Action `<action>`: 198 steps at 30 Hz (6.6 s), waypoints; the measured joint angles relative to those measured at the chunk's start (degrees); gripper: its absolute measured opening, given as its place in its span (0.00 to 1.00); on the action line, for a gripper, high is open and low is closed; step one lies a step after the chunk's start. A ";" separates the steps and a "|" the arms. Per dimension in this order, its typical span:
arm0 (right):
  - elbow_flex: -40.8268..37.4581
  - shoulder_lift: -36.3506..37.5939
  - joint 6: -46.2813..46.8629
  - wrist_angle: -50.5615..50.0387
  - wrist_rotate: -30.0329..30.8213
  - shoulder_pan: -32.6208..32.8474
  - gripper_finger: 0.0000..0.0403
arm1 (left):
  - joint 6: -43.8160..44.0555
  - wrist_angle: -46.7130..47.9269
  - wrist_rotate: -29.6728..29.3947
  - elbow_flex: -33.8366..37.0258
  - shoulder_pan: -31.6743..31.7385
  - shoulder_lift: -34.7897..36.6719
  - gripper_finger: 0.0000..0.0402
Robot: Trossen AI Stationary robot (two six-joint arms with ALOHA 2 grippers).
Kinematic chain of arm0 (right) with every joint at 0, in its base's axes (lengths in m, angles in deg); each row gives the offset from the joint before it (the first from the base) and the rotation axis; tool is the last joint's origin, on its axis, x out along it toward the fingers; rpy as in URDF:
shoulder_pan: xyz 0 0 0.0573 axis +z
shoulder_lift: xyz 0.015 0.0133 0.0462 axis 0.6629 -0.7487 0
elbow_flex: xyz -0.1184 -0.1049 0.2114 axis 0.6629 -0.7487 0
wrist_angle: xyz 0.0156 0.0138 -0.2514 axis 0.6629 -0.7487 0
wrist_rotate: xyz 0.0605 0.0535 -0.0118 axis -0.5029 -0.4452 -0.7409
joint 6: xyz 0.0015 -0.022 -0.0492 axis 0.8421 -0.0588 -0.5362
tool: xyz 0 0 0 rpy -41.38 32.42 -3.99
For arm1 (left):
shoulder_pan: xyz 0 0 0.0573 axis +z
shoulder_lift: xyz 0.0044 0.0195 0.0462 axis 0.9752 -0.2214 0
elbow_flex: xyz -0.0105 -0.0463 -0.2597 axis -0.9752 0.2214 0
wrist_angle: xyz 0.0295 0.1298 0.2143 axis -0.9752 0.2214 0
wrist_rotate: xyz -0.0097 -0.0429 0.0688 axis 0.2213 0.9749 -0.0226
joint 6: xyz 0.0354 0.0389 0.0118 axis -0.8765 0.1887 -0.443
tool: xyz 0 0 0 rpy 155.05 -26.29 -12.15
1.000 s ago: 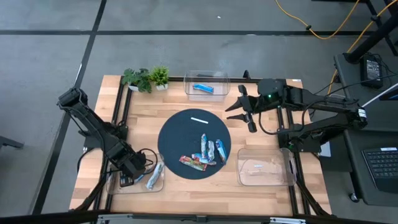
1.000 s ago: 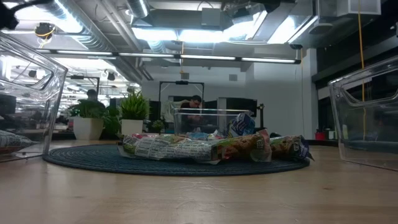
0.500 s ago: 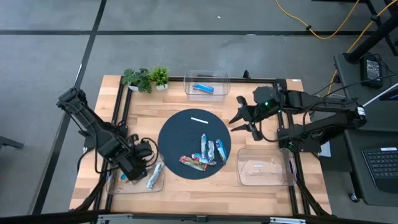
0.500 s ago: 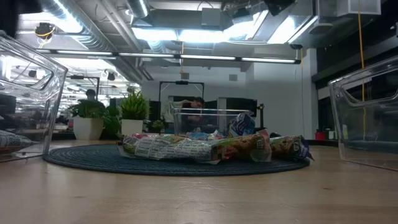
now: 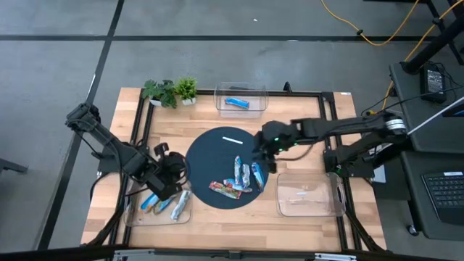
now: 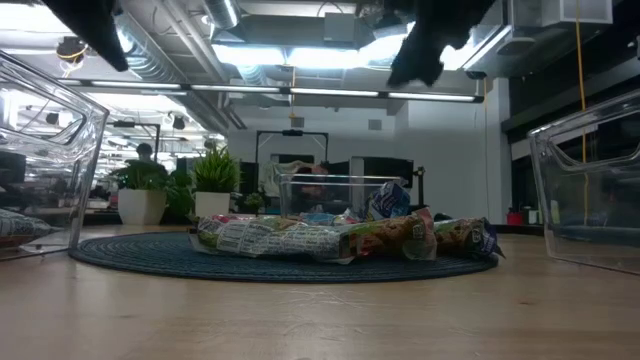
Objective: Pick and place Granola Bars by type
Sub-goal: Put the blue granola bar into the bottom right transparent bin
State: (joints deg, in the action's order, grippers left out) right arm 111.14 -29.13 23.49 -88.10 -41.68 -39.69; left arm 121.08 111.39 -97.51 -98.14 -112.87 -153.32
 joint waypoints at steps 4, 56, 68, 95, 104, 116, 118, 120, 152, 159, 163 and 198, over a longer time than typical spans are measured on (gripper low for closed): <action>0.00 -4.87 8.49 -0.24 2.09 -0.11 0.34 | -1.77 0.00 -1.59 0.00 0.85 0.00 0.29; -0.07 -24.04 21.98 -3.61 1.15 -0.15 0.08 | -3.32 -3.06 -6.44 0.00 1.36 -0.04 0.28; 10.23 -23.14 14.27 -12.90 3.39 -0.20 0.02 | -3.34 -3.04 -7.25 0.00 1.36 -0.04 0.27; 4.06 4.29 0.44 -19.38 8.24 2.20 0.01 | -3.28 -3.31 -8.86 0.00 1.29 -0.04 0.26; 6.90 26.80 1.45 -27.82 8.03 12.64 0.01 | -2.86 -3.32 -10.78 0.00 1.32 -0.04 0.25; 8.63 36.40 -0.46 -34.26 10.06 20.14 0.02 | -3.78 -3.91 -13.21 0.00 1.29 -0.04 0.25; 8.63 36.41 -1.18 -35.16 8.87 21.20 0.02 | -4.19 -3.91 -13.19 0.00 1.29 -0.04 0.25; 8.63 36.65 -2.13 -35.54 7.21 22.25 0.02 | -4.16 -3.91 -13.19 0.00 1.29 -0.04 0.25; -13.18 36.48 1.53 -26.66 6.05 31.91 0.02 | 0.61 -3.50 -15.60 0.00 1.29 -0.04 0.23; -13.18 30.58 7.67 -26.58 6.43 31.91 0.02 | -3.25 -3.56 -15.53 0.00 1.29 -0.04 0.23; -13.18 27.18 11.85 -26.60 7.80 31.91 0.02 | -4.04 -3.57 -15.59 0.00 1.29 -0.04 0.23; -23.11 12.21 11.58 -8.70 9.10 31.89 0.02 | -13.87 -3.92 -15.82 0.00 1.29 -0.04 0.22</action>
State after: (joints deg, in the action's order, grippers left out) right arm 88.04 -16.92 35.08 -96.80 -32.58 -7.81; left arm 107.22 107.47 -113.33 -98.14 -111.58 -153.36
